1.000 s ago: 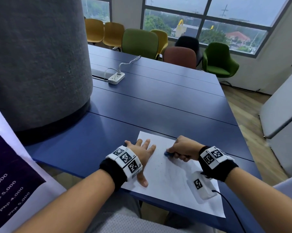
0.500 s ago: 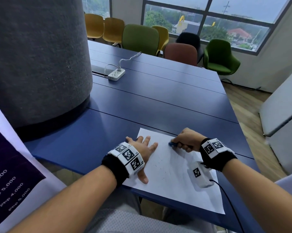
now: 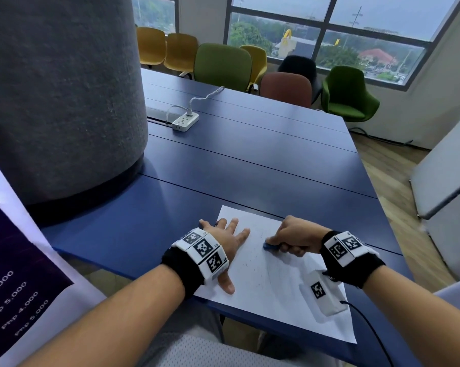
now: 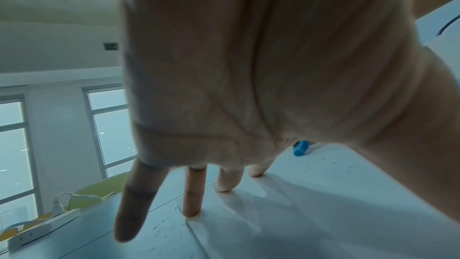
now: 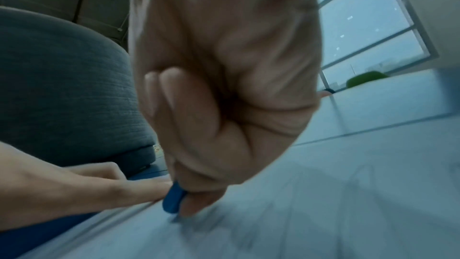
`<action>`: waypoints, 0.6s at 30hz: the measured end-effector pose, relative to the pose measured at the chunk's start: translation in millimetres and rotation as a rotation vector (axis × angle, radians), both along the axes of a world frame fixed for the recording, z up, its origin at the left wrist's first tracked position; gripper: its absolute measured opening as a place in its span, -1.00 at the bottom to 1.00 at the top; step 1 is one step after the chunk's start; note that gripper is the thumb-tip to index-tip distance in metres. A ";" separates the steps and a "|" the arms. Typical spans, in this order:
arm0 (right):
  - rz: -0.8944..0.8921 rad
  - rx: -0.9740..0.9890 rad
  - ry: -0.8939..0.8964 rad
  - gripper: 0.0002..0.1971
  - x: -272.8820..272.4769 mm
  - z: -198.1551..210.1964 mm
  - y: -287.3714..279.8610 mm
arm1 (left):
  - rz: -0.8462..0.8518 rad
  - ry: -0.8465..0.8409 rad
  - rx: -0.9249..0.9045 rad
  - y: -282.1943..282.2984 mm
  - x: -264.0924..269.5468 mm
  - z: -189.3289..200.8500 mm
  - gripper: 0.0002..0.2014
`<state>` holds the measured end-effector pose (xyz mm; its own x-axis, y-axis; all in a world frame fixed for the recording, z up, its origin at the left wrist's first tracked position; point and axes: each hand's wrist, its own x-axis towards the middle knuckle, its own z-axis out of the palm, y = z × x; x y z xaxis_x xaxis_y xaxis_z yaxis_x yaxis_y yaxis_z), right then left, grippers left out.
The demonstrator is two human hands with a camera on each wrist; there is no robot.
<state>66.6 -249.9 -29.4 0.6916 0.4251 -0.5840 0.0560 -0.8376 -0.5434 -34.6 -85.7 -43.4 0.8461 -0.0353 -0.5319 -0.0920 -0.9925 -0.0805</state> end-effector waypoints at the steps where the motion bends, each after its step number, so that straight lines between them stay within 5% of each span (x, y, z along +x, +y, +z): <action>1: -0.016 0.016 -0.034 -0.60 2.3 -0.8 0.6 | -0.002 0.000 -0.002 -0.1 -0.3 0.8 0.41; 5: -0.045 0.047 -0.113 -0.60 4.2 -1.1 3.4 | 0.000 0.000 -0.018 0.3 -1.1 2.3 0.40; 9: 0.124 -0.092 0.109 -0.78 -5.2 6.4 1.8 | 0.004 0.003 -0.004 -1.0 -2.1 3.6 0.40; 14: -0.017 -0.021 -0.048 -0.77 4.4 2.6 6.8 | 0.005 0.006 -0.021 -0.1 -2.2 4.7 0.39; 18: 0.170 -0.134 0.183 -0.73 -11.0 10.0 2.1 | 0.003 0.005 -0.011 -0.7 -1.5 3.9 0.39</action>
<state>55.5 -247.8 -19.4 0.4950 0.4368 -0.7511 0.1134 -0.8895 -0.4426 -36.1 -86.3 -39.5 0.8433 -0.0381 -0.5361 -0.0890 -0.9936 -0.0694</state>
